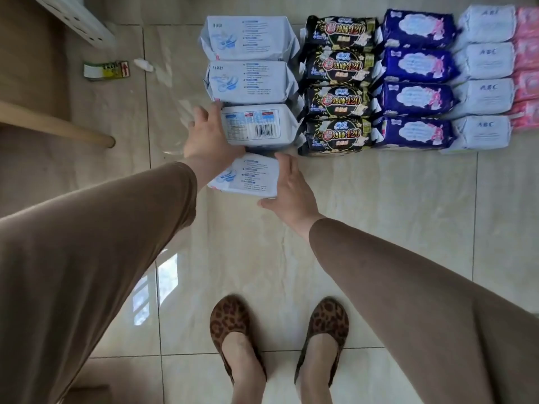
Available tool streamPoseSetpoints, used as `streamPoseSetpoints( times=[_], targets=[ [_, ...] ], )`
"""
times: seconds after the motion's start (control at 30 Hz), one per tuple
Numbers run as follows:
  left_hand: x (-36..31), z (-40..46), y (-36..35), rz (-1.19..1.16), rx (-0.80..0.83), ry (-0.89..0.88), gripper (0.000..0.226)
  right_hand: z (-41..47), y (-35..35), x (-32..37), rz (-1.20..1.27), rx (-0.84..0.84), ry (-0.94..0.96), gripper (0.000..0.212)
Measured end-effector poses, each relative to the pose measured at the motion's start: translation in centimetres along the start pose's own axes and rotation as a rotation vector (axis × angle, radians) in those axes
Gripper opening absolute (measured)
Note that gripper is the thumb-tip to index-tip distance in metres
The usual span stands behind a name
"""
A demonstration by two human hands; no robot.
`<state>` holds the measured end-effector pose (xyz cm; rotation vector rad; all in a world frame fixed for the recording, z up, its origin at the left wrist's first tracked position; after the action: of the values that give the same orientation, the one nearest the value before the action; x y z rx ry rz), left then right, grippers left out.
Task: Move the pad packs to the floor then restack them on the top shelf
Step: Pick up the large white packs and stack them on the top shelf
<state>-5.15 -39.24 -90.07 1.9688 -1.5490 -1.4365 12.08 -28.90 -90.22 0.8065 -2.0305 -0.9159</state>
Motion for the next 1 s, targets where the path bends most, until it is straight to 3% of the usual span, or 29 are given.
streamPoseSetpoints(
  times=[0.1,0.2,0.47,0.73,1.0],
  targets=[
    [0.1,0.8,-1.1,0.087,0.035,0.013,0.100,0.4,-0.7,0.5,-0.039,-0.005,0.030,0.084],
    [0.8,0.6,-1.4,0.021,0.045,-0.003,0.094,-0.4,-1.1,0.6,-0.025,0.031,0.065,0.063],
    [2.0,-6.9,6.0,-0.121,0.095,0.173,0.082,-8.1,5.6,-3.1,0.118,0.257,-0.039,0.072],
    [-11.8,-16.9,23.8,-0.261,0.132,0.074,0.081,-15.6,27.7,1.3,0.184,0.337,-0.036,0.077],
    [-27.6,-29.1,45.9,-0.351,0.028,-0.148,0.081,-24.6,55.7,12.0,0.180,0.159,0.049,0.081]
  ],
)
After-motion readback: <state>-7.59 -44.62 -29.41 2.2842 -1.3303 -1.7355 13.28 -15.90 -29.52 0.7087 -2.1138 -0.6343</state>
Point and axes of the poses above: each hand's wrist, its own z-axis towards the middle knuckle, its own y-axis out of the back of the hand, x = y × z, the point moved 9 cm from there along z, towards the middle knuckle, and after that the axes turned 15 degrees about -z, right-handed, at the moved point
